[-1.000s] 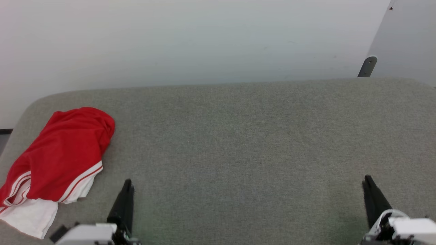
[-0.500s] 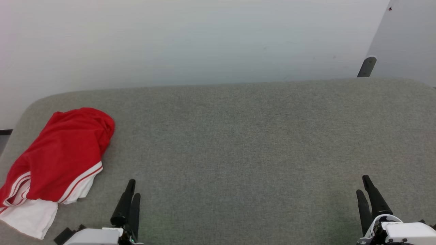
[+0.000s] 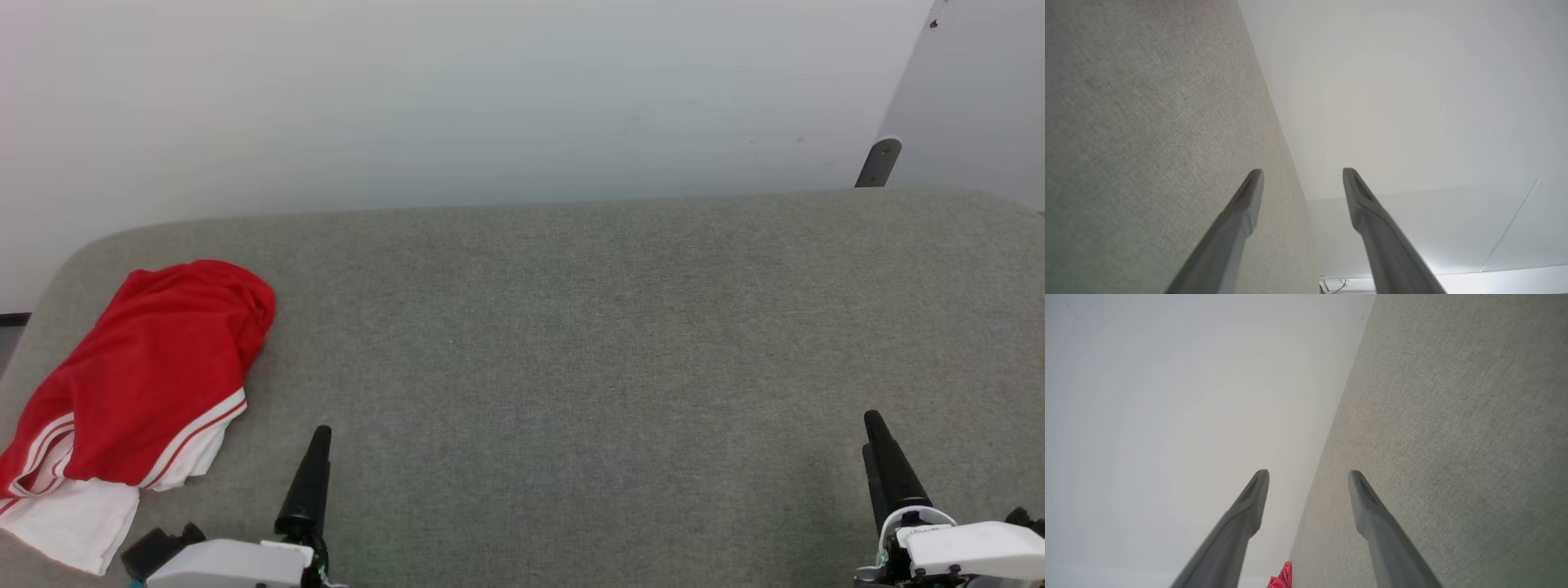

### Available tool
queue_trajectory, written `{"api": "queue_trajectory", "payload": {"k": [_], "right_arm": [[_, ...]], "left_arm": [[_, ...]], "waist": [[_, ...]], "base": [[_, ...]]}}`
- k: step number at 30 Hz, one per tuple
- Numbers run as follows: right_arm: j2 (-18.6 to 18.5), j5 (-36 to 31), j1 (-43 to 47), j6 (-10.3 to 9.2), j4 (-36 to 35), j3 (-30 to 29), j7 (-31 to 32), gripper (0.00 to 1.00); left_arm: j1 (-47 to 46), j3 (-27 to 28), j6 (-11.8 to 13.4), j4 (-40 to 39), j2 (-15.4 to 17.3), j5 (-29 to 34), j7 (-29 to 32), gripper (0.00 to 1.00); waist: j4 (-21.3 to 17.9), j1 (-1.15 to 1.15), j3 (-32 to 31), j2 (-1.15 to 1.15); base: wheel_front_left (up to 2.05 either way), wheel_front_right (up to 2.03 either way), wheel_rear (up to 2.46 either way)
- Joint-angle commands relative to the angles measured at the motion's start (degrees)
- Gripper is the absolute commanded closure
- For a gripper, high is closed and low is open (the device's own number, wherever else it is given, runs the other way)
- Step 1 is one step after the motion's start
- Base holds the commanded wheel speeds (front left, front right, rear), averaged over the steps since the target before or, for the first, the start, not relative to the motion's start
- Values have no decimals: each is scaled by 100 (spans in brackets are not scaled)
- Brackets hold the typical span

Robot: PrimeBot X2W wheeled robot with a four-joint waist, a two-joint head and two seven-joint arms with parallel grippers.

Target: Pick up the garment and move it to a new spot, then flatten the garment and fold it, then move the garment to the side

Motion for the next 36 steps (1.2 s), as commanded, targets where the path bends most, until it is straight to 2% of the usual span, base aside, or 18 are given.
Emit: {"api": "queue_trajectory", "payload": {"k": [1,19,36], "right_arm": [[-68,-187,-154,16,-97,29,-55,0],[-61,-2472,-121,22,-204,50,-294,0],[3,-4012,-47,27,-388,-56,-414,0]], "left_arm": [[-71,-65,33,-104,93,193,-64,0],[-88,-662,510,-203,492,2336,-522,0],[82,-594,614,-587,581,3787,-799,0]], "waist": [[0,0,-3,0],[4,0,-79,0],[29,0,-157,0]], "base": [[0,0,0],[0,0,0],[0,0,0]]}}
